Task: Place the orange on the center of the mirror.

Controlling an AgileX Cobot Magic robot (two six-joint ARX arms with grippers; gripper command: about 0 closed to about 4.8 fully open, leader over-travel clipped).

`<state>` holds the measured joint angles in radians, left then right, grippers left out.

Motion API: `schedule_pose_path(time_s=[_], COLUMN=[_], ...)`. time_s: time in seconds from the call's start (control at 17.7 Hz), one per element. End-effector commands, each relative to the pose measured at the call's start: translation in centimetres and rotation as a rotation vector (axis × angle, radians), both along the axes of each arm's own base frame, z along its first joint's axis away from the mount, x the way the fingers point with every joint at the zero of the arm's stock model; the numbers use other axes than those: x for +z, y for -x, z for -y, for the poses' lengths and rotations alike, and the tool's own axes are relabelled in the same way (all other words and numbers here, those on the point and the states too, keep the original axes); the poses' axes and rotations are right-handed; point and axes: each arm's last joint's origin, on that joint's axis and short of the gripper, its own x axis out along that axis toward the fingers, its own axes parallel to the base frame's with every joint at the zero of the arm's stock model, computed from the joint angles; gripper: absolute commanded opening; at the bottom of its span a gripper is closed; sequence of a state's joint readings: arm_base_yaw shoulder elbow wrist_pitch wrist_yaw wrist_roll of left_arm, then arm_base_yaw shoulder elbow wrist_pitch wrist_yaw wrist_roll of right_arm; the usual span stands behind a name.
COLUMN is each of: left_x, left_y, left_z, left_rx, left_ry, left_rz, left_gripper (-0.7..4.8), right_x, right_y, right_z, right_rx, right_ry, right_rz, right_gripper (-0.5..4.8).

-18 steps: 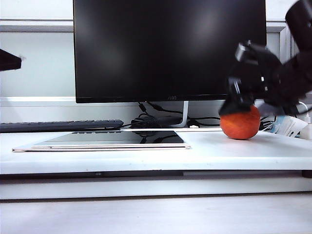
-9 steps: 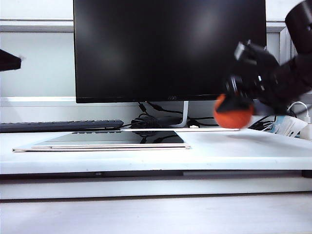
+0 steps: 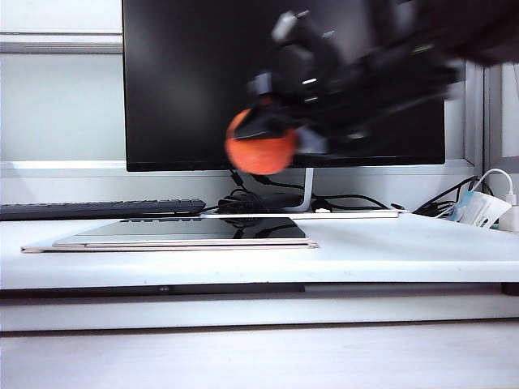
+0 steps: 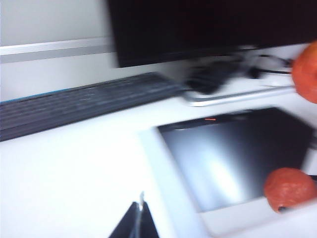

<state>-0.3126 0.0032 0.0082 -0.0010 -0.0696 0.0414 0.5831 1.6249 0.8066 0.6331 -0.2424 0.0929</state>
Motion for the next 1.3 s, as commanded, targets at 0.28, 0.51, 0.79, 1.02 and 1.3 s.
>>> schedule_pose_path(time_s=[0.28, 0.51, 0.79, 1.02, 1.3], left_x=[0.1, 0.1, 0.1, 0.1, 0.1], left_y=[0.0, 0.0, 0.0, 0.0, 0.0], left_z=[-0.2, -0.2, -0.2, -0.2, -0.2], left_rx=[0.018, 0.018, 0.018, 0.018, 0.018], left_ry=[-0.001, -0.001, -0.001, -0.001, -0.001], left_rz=[0.010, 0.010, 0.010, 0.010, 0.010], left_gripper=[-0.05, -0.05, -0.05, -0.05, -0.05], right_x=[-0.7, -2.0, -2.5, -2.7, -3.0], right_y=[-3.3, -3.0, -2.7, -2.8, -2.7], right_z=[-5.2, -6.8, -7.3, -7.2, -7.1], right_rx=[0.105, 0.136, 0.132, 0.112, 0.109], right_ry=[0.044, 0.076, 0.099, 0.127, 0.167], right_rz=[-0.100, -0.138, -0.141, -0.132, -0.141], right_gripper=[2.61, 2.62, 2.66, 2.75, 3.26])
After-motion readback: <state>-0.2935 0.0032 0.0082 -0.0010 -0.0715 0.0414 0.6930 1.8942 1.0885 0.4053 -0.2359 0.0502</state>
